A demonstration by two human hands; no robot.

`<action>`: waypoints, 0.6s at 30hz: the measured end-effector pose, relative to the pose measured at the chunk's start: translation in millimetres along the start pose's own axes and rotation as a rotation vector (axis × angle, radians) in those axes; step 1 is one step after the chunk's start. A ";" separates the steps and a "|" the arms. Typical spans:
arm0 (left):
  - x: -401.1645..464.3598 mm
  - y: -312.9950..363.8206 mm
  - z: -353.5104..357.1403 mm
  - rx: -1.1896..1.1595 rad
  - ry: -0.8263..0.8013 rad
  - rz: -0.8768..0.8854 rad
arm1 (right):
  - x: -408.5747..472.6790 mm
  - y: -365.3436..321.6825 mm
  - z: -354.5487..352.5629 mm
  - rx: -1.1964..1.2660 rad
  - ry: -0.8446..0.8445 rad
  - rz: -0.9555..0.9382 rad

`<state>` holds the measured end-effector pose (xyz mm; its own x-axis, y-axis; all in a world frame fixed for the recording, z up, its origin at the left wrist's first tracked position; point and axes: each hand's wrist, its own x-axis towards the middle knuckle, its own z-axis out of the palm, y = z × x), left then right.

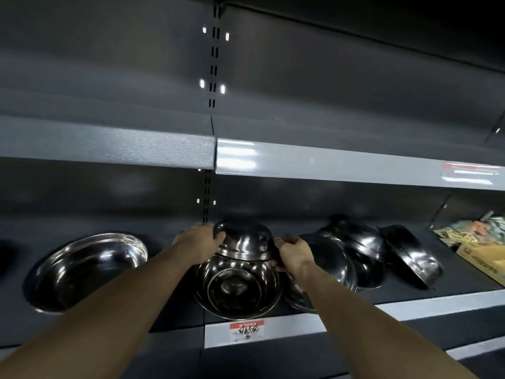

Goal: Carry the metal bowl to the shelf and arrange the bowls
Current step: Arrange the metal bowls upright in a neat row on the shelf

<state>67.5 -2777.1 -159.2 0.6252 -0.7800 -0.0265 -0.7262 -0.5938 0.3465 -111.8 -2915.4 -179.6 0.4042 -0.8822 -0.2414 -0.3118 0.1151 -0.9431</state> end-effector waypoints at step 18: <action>24.9 4.4 23.9 -0.111 -0.081 -0.116 | 29.0 -2.2 21.0 -0.135 -0.075 0.039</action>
<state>73.1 -2803.9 -180.8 0.6746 -0.7235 -0.1468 -0.6113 -0.6589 0.4383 -81.3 -2931.6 -189.3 0.4511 -0.8410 -0.2985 -0.4392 0.0820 -0.8947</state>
